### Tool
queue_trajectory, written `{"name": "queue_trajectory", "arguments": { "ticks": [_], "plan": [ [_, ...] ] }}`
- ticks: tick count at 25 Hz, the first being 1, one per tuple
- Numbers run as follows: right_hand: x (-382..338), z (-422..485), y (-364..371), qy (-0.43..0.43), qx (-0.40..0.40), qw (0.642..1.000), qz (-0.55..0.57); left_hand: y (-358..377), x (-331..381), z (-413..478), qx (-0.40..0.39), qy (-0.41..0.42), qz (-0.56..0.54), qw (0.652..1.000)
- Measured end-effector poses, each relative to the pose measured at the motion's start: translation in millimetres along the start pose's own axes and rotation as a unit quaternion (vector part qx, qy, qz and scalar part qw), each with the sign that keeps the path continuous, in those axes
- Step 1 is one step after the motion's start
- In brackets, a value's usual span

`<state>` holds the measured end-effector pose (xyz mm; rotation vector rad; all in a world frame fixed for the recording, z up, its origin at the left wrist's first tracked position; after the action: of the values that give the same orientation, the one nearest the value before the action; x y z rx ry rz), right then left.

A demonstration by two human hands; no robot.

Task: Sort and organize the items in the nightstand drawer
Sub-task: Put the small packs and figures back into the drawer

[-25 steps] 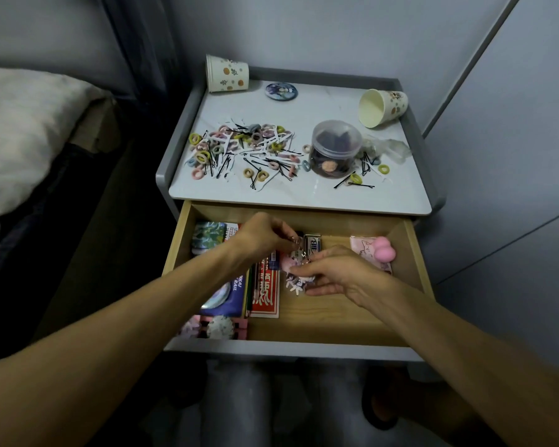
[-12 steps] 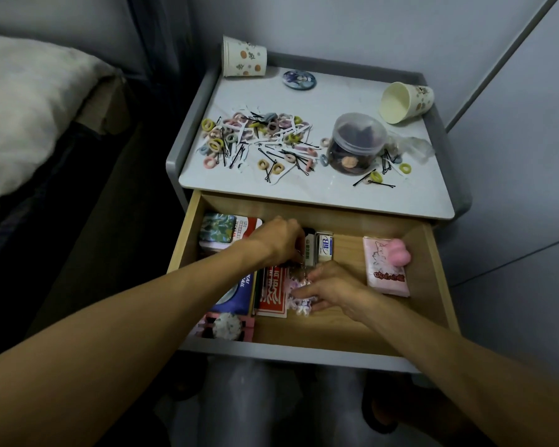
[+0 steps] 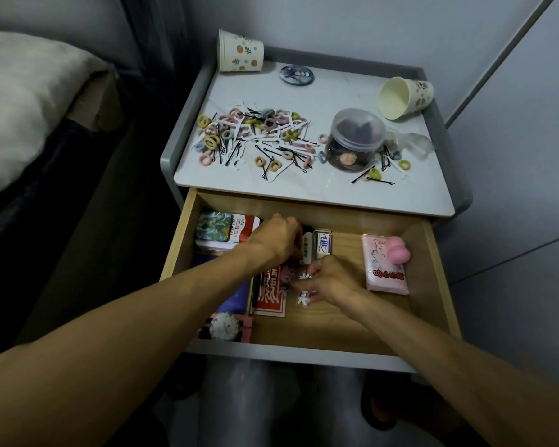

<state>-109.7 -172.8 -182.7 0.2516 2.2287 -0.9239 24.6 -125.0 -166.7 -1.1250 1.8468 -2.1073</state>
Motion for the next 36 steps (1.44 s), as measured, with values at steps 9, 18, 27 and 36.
{"name": "queue_trajectory", "arguments": {
  "ticks": [9,18,27,36],
  "plan": [
    [-1,2,-8,-0.002,0.042,0.996,-0.073,2,-1,2,-0.002,0.003,-0.005,1.0],
    [5,9,-13,-0.016,0.07,0.995,-0.062,9,-8,5,-0.002,-0.007,-0.005,1.0],
    [4,8,-17,-0.028,0.078,0.996,-0.024,12,-8,4,0.006,-0.005,0.004,1.0],
    [-23,-6,-61,-0.095,0.072,0.993,-0.02,-17,-5,-5,0.01,0.028,0.053,0.998]
  ]
}}
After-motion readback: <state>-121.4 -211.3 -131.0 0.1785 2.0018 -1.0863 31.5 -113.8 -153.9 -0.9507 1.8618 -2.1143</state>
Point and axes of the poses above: each hand's wrist, its own z-axis towards the middle knuckle, its own y-axis out of the palm, x = y × z, the point moved 4 cm from there along z, towards the middle knuckle, and after that the axes turned 15 degrees about x, right-handed, at the moved point
